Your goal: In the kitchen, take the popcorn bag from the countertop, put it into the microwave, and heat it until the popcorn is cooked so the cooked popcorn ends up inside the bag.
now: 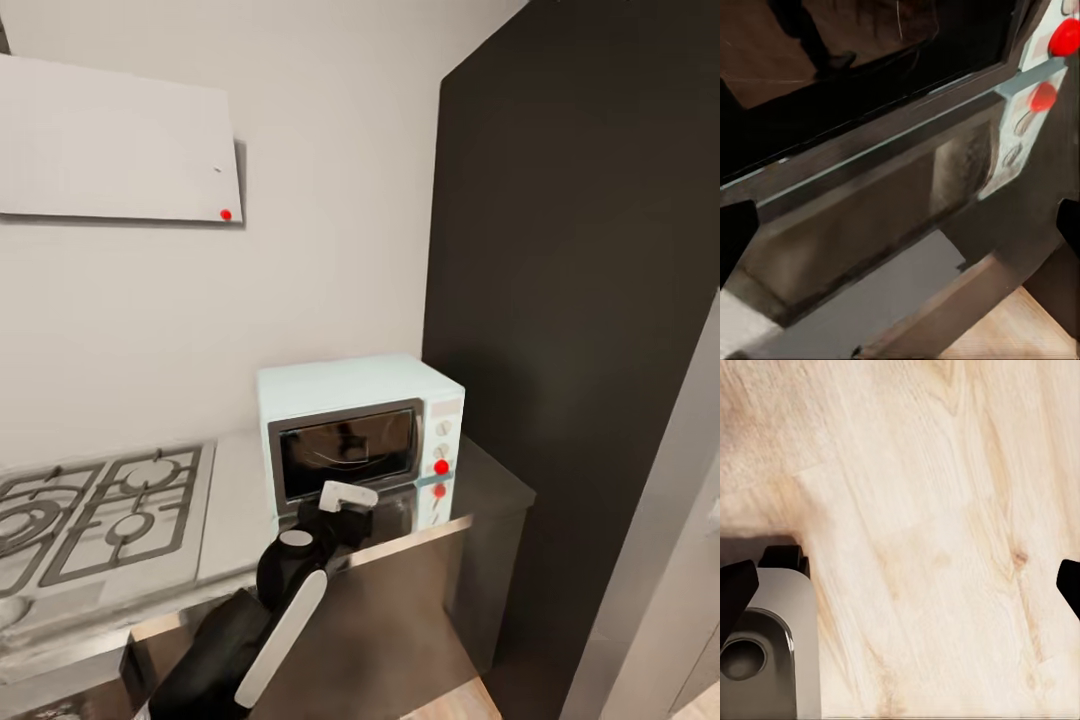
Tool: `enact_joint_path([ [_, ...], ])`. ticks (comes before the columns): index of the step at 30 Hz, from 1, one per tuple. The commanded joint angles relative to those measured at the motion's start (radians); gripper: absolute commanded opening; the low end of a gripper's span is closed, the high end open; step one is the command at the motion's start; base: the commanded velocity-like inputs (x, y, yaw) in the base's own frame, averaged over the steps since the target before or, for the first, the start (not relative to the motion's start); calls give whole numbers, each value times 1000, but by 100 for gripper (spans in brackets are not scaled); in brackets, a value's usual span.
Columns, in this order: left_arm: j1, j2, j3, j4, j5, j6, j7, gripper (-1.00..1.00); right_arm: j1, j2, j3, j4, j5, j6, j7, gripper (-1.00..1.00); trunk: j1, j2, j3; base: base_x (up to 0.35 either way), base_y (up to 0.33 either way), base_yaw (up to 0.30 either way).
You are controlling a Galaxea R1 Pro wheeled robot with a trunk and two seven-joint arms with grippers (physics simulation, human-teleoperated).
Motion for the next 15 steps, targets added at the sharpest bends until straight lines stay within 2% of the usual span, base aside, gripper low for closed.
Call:
enact_joint_path([
  [1, -7, 0, -3, -1, 16, 1, 16, 100, -2, 0, -8, 3, 11, -2, -4, 100, -1, -1, -1, -345, 0, 0],
  [2, -13, 0, -4, -1, 21, 0, 22, 100, -2, 0, -8, 3, 11, -2, -4, 100, -1, -1, -1, -346, 0, 0],
  [3, -18, 0, -4, -2, 445, 0, 547, 100, -2, 0, -8, 3, 11, -2, -4, 100, -1, -1, -1, -346, 0, 0],
  [8, -18, 3, 2, -2, 444, -1, 547, 100, -2, 0, -8, 3, 11, -2, -4, 100, -1, -1, -1, -346, 0, 0],
  [15, -18, 21, 2, 2, 444, -13, 547, 100, -2, 0, -7, 3, 11, -2, -4, 100, -1, -1, -1, -346, 0, 0],
])
